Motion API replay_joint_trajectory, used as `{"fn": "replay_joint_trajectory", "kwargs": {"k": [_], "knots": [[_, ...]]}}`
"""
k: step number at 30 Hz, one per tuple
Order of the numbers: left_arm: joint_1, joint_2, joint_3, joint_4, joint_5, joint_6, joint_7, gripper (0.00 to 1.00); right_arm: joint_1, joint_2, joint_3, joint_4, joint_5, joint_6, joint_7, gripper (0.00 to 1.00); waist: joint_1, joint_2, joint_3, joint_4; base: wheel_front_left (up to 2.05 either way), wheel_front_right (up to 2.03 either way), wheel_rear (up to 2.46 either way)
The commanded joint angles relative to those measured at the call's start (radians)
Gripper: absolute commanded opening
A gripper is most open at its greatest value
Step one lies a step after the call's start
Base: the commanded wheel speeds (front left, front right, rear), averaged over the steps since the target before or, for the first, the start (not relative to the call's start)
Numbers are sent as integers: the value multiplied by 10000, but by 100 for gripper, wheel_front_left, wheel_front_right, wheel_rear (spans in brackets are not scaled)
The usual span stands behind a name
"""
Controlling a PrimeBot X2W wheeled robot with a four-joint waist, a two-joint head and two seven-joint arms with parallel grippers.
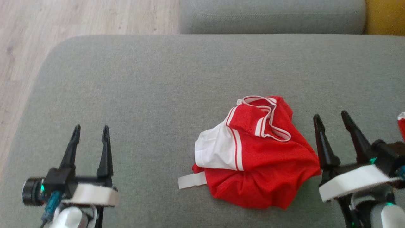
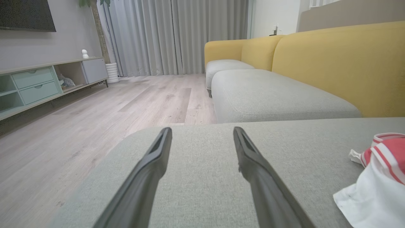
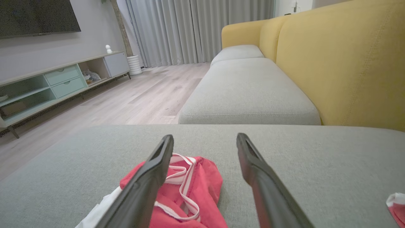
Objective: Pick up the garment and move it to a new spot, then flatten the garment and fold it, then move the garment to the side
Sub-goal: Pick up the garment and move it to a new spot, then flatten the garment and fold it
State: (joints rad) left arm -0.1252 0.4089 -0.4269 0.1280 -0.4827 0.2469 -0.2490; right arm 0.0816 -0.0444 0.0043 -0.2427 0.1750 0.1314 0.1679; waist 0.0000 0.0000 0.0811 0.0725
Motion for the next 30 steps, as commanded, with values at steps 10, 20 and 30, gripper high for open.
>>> {"fn": "replay_joint_trajectory", "kwargs": {"k": [10,20,30], "knots": [[834,480,196,-532,-4,372,267,100,682,-59,455,-160,201,-7,113,100,0,0,-879,-470,0,0,0],[1082,543,32,-778,-73,411,508,100,834,-58,561,-224,256,-7,162,100,0,0,-964,-503,0,0,0],[977,547,18,-834,-138,442,521,100,712,-58,586,-172,124,-7,328,100,0,0,-865,-468,0,0,0]]}}
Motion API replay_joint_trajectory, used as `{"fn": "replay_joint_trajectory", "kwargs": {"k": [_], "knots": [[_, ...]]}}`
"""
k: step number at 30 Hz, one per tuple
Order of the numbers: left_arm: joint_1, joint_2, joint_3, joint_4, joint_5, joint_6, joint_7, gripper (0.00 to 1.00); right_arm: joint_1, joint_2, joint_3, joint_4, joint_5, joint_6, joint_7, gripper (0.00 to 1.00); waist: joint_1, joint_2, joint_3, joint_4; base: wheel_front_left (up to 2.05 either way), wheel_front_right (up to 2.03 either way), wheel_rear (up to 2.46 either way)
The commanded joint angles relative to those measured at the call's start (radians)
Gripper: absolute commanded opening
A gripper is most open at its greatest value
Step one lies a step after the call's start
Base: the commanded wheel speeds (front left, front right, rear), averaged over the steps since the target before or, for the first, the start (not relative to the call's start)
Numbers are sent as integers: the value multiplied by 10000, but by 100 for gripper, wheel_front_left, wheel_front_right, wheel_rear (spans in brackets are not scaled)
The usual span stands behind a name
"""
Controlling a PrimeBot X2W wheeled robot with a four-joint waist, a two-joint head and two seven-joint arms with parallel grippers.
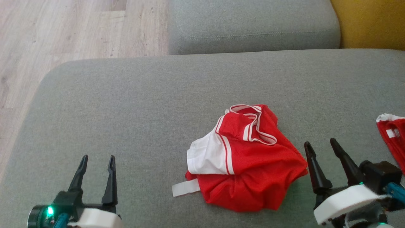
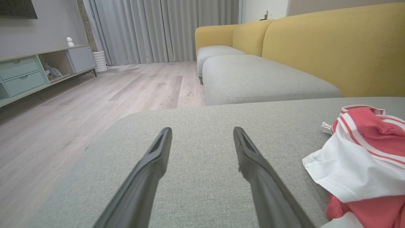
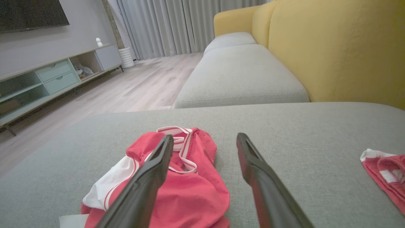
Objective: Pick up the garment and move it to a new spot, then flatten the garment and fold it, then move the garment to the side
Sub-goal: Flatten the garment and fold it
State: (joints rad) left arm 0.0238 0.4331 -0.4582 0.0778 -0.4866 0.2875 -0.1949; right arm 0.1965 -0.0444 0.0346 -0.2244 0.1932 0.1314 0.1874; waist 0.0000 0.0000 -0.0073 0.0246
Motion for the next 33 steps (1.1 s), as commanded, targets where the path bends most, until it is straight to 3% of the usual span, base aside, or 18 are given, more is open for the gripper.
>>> {"fn": "replay_joint_trajectory", "kwargs": {"k": [1,9,20,21,22,23,28,33], "knots": [[-513,306,330,-331,-100,35,-20,100,-437,-58,283,-354,-58,-7,132,100,0,0,19,11,0,0,0],[-1005,211,224,-389,-20,-54,-51,100,-1092,-58,1109,510,-49,-7,953,100,0,0,577,301,0,0,0],[-1870,-170,59,124,37,-444,-359,100,-3400,-58,2387,3470,-15,-7,972,100,0,0,1389,777,0,0,0],[-1913,-200,58,183,29,-477,-385,100,-3539,-58,2426,3668,35,-7,960,88,0,0,1422,793,0,0,0],[-1942,-224,60,243,25,-502,-409,100,-3652,-58,2437,3796,95,-7,908,8,0,0,1438,800,0,0,0],[-1961,-243,64,294,22,-521,-431,100,-3741,-58,2404,3866,124,-7,829,0,0,0,1453,801,0,0,0],[-1959,-304,115,490,6,-558,-516,100,-3688,-80,1647,3518,158,-7,227,0,0,0,1410,725,0,0,0],[-1862,-326,168,597,-17,-539,-561,100,-2849,-95,-133,2650,-56,-7,89,0,0,0,1195,530,0,0,0]]}}
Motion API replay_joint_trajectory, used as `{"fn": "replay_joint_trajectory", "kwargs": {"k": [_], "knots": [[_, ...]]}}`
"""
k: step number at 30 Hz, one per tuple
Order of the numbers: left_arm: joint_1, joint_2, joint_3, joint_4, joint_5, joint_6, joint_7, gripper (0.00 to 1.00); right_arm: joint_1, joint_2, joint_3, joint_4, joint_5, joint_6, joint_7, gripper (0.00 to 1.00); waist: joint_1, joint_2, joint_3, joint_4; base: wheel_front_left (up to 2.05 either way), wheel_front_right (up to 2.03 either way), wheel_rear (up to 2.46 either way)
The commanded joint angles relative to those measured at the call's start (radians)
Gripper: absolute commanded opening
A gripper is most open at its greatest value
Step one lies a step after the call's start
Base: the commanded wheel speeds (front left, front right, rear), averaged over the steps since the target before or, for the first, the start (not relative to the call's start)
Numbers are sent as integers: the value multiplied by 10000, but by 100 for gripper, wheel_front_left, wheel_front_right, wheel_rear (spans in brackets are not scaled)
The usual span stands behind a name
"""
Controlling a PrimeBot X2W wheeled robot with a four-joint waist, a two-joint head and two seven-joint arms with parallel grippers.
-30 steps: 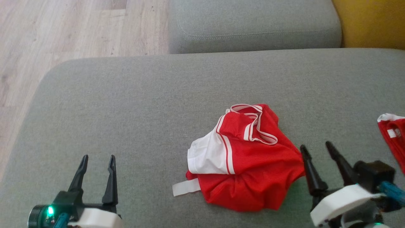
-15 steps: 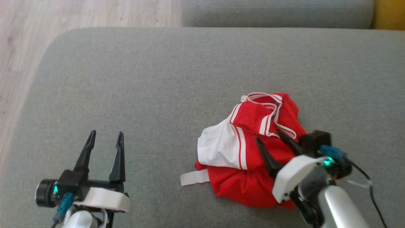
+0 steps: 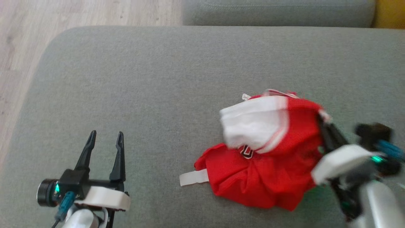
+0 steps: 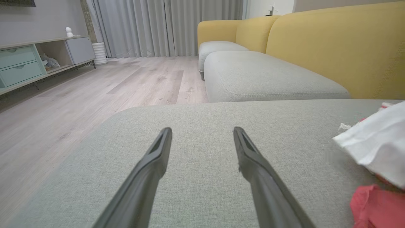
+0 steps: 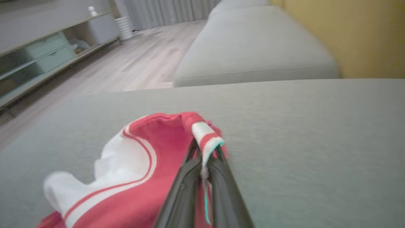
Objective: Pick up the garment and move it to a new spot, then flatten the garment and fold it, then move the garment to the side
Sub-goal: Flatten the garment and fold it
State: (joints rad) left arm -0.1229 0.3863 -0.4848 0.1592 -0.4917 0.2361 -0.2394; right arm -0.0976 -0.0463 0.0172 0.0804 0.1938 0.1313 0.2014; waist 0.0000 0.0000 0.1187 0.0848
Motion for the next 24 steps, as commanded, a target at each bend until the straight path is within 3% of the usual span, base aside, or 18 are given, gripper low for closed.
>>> {"fn": "replay_joint_trajectory", "kwargs": {"k": [1,6,10,11,12,18,24], "knots": [[-368,148,446,-209,32,-19,-122,100,313,-74,-379,-551,-121,-6,29,0,0,0,-105,-122,0,0,0],[-253,164,429,-237,33,-6,-139,100,1417,-55,-2276,-868,-272,-6,448,0,0,0,-254,-298,0,0,0],[-184,199,394,-284,22,5,-132,100,2162,-44,-3173,-491,56,-6,771,0,0,0,-316,-380,0,0,0],[-167,210,387,-295,17,8,-125,100,2275,-44,-3262,-319,170,-6,807,45,0,0,-324,-396,0,0,0],[-150,218,381,-305,10,11,-121,100,2335,-43,-3309,-182,317,-6,762,100,0,0,-335,-409,0,0,0],[-18,260,350,-326,-38,59,-50,100,2339,-41,-3294,-30,595,-6,-55,100,0,0,-427,-480,0,0,0],[154,358,363,-418,-81,185,66,100,2077,-41,-2838,-1198,43,-6,-1106,100,0,0,-530,-529,0,0,0]]}}
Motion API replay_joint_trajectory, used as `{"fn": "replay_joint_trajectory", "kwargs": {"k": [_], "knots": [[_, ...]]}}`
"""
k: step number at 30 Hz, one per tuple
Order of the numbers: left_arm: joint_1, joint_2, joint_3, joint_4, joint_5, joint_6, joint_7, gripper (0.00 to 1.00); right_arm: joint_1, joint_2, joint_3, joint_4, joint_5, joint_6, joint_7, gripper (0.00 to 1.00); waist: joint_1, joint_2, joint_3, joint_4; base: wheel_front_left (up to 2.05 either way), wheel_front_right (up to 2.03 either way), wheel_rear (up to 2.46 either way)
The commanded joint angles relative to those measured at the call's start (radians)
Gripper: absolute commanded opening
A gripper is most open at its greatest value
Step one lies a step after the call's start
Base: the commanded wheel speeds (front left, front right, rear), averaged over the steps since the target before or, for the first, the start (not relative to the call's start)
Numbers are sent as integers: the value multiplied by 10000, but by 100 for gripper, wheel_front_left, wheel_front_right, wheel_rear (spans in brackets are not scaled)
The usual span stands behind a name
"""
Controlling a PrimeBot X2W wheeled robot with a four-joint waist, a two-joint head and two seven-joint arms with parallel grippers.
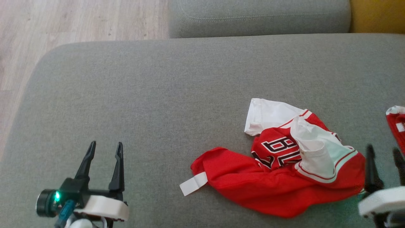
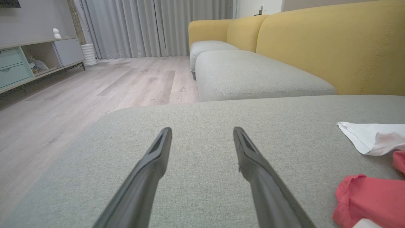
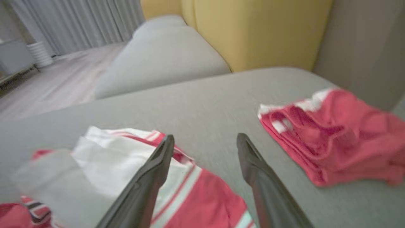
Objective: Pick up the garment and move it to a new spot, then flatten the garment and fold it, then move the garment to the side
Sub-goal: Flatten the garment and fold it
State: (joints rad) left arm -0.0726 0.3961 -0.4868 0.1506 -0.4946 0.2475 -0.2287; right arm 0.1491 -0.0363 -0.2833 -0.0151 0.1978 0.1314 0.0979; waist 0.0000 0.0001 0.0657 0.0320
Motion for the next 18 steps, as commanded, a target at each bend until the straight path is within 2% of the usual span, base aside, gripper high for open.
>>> {"fn": "replay_joint_trajectory", "kwargs": {"k": [1,11,18], "knots": [[-320,283,387,-351,-58,92,-19,100,-413,-140,361,-507,-101,-7,-130,100,0,-1,-20,-7,0,0,0],[39,461,360,-588,-117,307,243,100,-147,-140,2625,-2306,-262,-7,18,100,0,-1,-305,-53,0,0,0],[176,540,292,-771,-137,394,412,100,37,-139,2966,-2512,-118,-7,120,100,0,-1,-318,-102,0,0,0]]}}
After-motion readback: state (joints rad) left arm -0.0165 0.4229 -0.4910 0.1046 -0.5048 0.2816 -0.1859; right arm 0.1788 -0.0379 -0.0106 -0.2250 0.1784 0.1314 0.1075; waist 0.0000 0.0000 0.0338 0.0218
